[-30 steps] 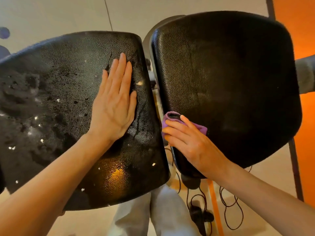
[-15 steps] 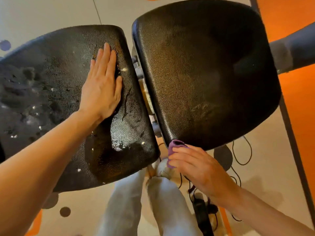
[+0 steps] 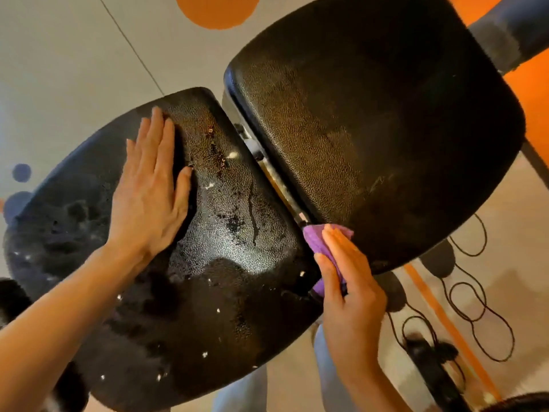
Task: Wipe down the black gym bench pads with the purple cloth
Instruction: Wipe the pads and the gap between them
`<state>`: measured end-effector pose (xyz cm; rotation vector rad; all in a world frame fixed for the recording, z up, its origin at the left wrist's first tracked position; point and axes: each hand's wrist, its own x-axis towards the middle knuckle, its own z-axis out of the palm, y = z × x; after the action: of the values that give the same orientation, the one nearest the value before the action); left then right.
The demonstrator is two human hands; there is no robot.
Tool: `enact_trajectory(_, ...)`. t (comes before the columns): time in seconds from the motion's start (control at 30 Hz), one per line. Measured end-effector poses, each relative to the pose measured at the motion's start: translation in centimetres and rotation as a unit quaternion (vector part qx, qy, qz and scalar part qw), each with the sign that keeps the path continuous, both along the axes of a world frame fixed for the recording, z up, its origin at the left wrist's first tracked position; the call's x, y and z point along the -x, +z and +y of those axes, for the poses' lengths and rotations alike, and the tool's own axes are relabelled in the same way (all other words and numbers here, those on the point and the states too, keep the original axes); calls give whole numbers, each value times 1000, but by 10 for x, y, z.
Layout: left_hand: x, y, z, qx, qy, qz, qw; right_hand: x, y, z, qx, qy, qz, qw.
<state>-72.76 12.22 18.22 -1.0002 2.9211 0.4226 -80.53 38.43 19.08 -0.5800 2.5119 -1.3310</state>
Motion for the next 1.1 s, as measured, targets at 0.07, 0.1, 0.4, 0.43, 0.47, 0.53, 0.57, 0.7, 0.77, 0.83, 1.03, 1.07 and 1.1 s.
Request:
enact_trajectory(0.07, -4, -2, -9, -3, -19, -5, 1000, -8, -2, -3, -19, -7, 6, 1000)
enact_trajectory(0.1, -5, -3, -12, -5, -27, -5, 1000, -12, -2, -6, -30, -20, 8, 999)
enact_trajectory(0.4, -9, -7, -18, -27, -43, 18, 999, 0, 7, -63, -48, -94, -79, 991)
enact_trajectory(0.43, -9, -7, -17, -27, -42, 22, 999, 2, 6, -65, -70, -87, -90, 990)
enact_trajectory(0.47, -8, -7, -17, -28, -41, 25, 998, 2, 7, -67, -99, -78, -93, 988)
enact_trajectory(0.53, -7, -8, -16, -25, -36, 31, 999, 2, 7, -76, -166, -53, -80, 982)
enact_trajectory(0.57, -7, -7, -15, -23, -34, 34, 999, 3, 6, -84, -182, -43, -71, 980)
enact_trajectory(0.7, -6, -7, -16, -26, -34, 36, 998, 24, -9, -137, -222, -17, -20, 975)
enact_trajectory(0.77, -6, -8, -16, -26, -34, 39, 998, 32, -17, -153, -230, -15, -13, 973)
enact_trajectory(0.83, -5, -9, -15, -21, -33, 41, 998, 32, -21, -154, -202, -9, -14, 979)
enact_trajectory(1.03, -5, -6, -14, -23, -36, 31, 999, 8, -6, -101, -43, -9, -49, 998)
enact_trajectory(1.07, -5, -5, -14, -24, -36, 31, 999, 0, -6, -90, -36, -15, -50, 998)
enact_trajectory(1.1, -5, -5, -14, -23, -37, 31, 999, -7, -7, -86, -53, -15, -37, 998)
